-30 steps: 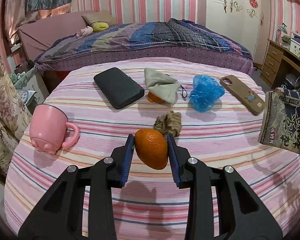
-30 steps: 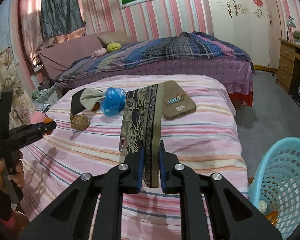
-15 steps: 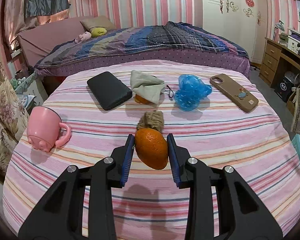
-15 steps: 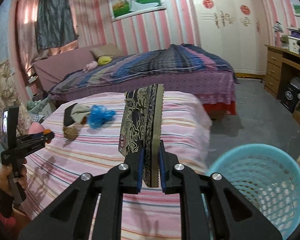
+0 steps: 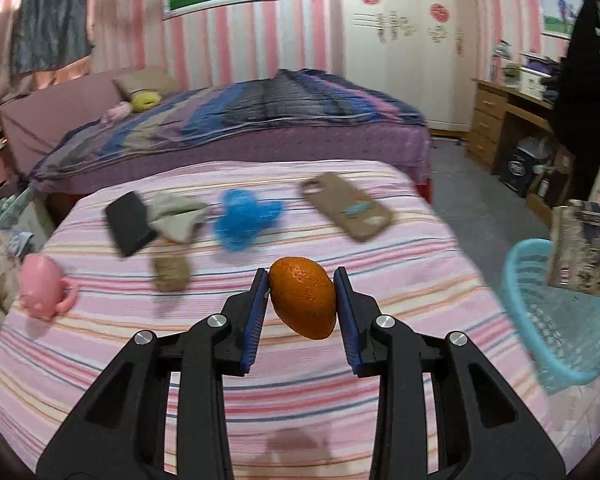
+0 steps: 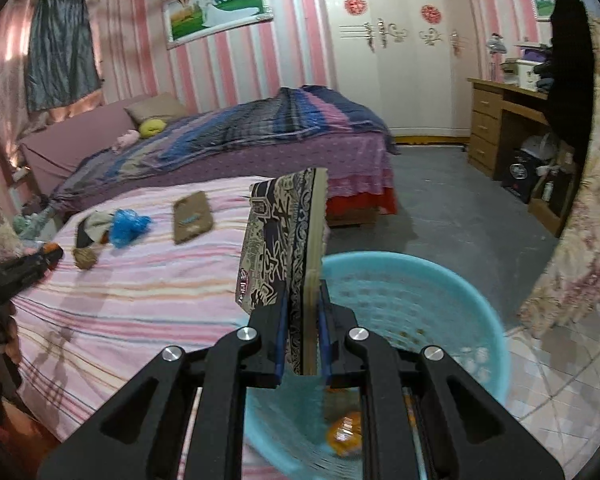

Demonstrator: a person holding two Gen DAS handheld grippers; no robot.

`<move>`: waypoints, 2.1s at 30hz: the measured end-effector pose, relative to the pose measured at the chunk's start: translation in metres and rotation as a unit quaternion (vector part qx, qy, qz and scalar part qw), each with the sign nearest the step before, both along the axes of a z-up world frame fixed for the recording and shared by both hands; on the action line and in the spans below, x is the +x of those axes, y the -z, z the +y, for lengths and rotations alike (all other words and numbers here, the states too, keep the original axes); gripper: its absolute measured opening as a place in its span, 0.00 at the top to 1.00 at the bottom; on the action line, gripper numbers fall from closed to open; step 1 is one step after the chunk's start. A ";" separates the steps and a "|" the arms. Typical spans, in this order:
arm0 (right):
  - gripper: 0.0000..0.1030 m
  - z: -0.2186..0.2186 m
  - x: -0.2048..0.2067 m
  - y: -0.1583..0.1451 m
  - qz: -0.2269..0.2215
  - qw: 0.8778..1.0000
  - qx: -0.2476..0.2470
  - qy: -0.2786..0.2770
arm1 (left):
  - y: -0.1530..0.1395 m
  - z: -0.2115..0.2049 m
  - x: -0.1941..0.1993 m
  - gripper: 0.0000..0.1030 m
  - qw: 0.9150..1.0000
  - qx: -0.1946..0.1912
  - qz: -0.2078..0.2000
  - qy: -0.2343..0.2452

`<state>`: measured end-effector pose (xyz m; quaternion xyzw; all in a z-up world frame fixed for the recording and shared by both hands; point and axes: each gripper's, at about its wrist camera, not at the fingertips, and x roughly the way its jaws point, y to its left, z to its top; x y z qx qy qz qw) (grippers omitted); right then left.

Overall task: Collect trash
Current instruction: 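Carry the orange and snack bag in both tools over the basket, then open the left tool dropping the orange while the right tool drops the snack bag, then move both open tools back over the bed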

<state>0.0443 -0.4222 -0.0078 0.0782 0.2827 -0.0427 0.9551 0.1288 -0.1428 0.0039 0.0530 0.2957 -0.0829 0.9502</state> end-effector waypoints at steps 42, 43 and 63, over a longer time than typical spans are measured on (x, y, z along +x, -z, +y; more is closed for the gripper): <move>0.87 -0.122 -0.030 0.038 0.060 0.993 0.012 0.098 | 0.024 -0.204 -0.008 0.11 0.992 -0.002 -0.018 0.124; 0.87 -0.120 -0.029 0.037 0.061 0.993 0.012 0.098 | 0.022 -0.199 -0.008 0.11 0.993 -0.005 -0.019 0.120; 0.15 -0.048 0.015 0.022 0.026 0.994 -0.051 0.096 | 0.013 -0.074 0.008 0.05 0.999 0.003 -0.040 0.019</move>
